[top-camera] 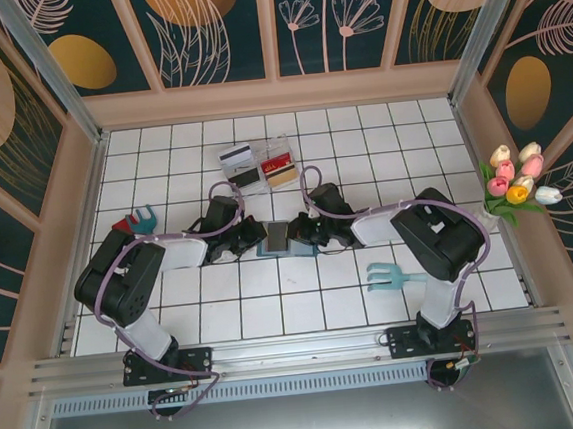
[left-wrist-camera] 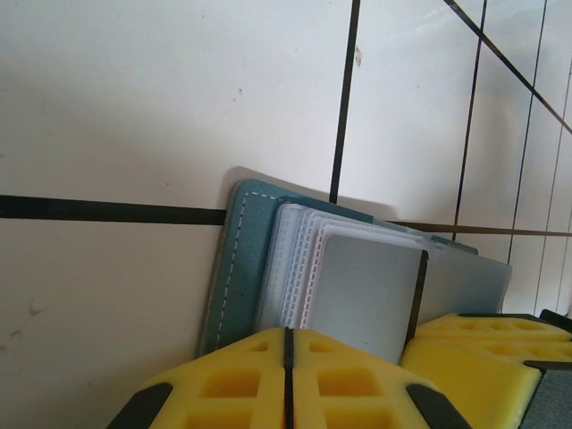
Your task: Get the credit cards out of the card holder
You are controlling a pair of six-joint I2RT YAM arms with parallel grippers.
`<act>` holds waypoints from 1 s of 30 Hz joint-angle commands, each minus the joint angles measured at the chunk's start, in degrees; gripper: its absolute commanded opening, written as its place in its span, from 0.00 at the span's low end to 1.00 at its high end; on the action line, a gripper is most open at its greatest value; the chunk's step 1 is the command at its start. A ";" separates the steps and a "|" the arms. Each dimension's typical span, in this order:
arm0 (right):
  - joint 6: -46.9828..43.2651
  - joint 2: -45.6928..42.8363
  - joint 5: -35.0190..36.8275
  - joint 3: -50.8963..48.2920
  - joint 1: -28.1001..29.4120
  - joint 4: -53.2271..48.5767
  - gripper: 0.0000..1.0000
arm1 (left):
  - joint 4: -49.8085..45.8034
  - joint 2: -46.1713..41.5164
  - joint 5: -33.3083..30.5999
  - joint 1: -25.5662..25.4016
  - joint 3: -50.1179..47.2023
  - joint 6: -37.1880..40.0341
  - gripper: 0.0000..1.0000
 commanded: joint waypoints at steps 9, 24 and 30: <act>0.22 -0.18 -1.44 -0.15 -0.12 1.88 0.09 | 2.21 -4.98 3.68 -2.14 0.43 0.34 0.21; -0.72 0.89 -1.22 0.79 -0.16 -0.76 0.09 | 0.60 0.41 0.97 -2.95 0.95 -0.14 0.14; -1.55 -0.10 -0.38 -0.04 -0.20 -1.54 0.09 | 0.78 0.40 0.24 -2.94 -0.55 -0.62 0.14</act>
